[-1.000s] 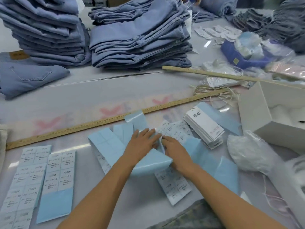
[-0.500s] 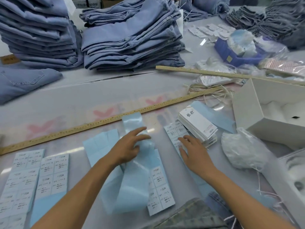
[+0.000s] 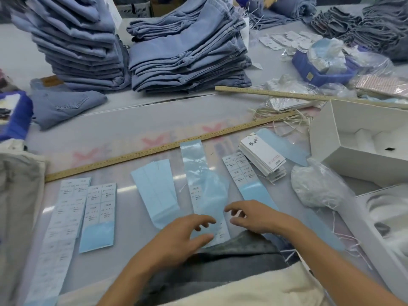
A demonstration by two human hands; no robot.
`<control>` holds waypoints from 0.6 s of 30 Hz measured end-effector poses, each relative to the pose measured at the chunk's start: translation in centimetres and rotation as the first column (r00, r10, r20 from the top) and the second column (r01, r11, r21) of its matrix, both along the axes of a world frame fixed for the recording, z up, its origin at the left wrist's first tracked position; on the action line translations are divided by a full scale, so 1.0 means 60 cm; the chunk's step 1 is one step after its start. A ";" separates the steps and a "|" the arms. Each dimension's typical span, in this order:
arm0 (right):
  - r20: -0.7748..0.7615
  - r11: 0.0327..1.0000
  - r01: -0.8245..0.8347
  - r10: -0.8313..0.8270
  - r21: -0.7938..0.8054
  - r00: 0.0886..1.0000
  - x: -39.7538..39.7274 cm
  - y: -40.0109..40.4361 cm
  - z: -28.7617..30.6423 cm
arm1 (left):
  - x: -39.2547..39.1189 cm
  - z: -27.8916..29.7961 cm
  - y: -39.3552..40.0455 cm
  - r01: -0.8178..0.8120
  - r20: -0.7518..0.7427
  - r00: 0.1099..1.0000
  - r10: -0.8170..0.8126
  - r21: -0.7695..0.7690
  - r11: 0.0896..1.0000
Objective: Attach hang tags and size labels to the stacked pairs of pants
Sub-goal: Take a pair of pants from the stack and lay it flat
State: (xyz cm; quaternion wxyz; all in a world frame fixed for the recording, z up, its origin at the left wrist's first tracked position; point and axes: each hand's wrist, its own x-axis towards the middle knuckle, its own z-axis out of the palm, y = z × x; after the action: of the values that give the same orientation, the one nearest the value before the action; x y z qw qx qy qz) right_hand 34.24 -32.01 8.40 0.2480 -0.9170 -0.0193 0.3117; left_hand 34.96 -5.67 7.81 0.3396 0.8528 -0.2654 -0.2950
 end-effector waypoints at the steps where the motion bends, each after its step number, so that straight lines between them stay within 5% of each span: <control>1: 0.001 0.999 -0.032 0.032 -0.019 0.999 -0.009 0.013 0.013 | -0.020 0.003 -0.001 0.028 0.003 1.000 -0.028 0.036 0.999; 7: 0.140 0.988 -0.154 0.156 -0.022 0.978 -0.094 0.081 0.125 | -0.106 0.062 0.038 -0.180 0.332 0.926 0.177 -0.024 0.983; 10: 0.481 0.987 -0.068 0.131 -0.147 0.867 -0.179 0.088 0.161 | -0.181 0.071 0.085 -0.226 0.319 0.917 0.238 -0.076 0.971; 12: 0.686 0.994 0.071 0.006 -0.084 0.728 -0.251 0.113 0.167 | -0.233 0.058 0.091 -0.241 0.321 0.914 0.248 -0.062 0.969; 18: 0.567 0.985 0.073 0.030 -0.159 0.823 -0.336 0.168 0.147 | -0.292 0.034 0.063 -0.376 0.511 0.769 0.384 -0.124 0.918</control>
State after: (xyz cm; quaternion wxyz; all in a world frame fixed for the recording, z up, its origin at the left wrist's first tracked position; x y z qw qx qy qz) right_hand 14.06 -21.90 17.24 0.1537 -0.9863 -0.0544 0.0230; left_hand 17.46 -1.90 9.83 0.3127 0.9338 -0.1720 0.0261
